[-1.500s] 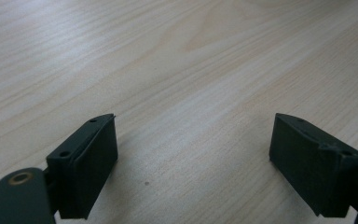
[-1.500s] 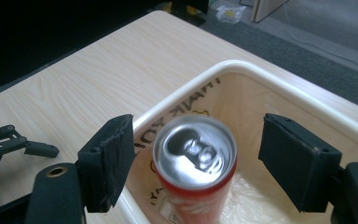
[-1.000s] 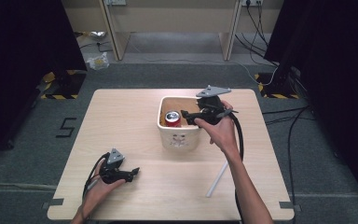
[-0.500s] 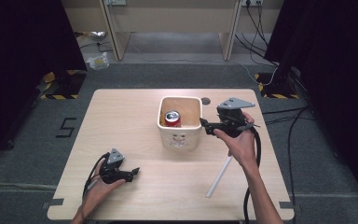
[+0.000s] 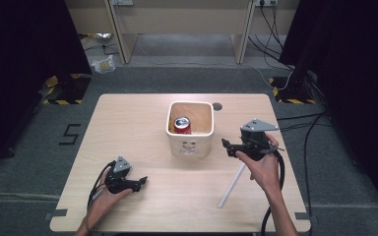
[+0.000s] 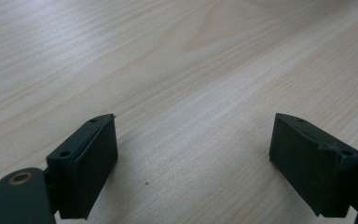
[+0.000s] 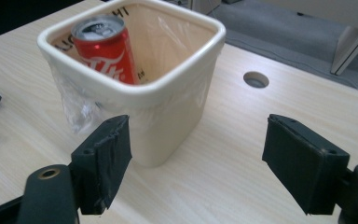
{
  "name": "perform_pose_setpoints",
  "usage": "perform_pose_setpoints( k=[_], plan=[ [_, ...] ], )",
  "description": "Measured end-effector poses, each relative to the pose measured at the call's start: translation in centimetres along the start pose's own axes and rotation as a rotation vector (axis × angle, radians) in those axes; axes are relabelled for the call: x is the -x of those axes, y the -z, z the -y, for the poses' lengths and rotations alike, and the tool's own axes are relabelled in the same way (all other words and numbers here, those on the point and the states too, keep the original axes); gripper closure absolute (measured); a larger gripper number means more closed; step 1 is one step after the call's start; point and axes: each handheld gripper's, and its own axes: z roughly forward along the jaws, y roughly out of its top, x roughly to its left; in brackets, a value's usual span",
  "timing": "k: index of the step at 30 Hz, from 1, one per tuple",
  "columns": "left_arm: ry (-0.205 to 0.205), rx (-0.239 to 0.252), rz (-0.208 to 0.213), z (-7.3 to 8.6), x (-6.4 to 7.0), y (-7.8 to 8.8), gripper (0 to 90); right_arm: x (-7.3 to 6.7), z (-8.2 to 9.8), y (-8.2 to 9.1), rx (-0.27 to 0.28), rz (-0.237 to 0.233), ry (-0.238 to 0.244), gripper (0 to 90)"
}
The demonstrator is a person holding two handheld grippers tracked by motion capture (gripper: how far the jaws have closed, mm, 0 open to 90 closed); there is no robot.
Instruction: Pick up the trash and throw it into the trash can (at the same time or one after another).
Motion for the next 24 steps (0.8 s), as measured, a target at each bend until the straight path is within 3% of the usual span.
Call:
perform_pose_setpoints(
  k=[4,24],
  plan=[
    [0.000,0.000,0.000,0.0,0.0,0.0,14.4,-0.2,1.5,0.0,-0.006,-0.004,-0.029,22.7],
    [0.000,0.001,0.001,0.0,0.0,0.0,14.4,-0.9,6.7,0.1,-0.026,0.056,-0.048,24.7]
  ],
)
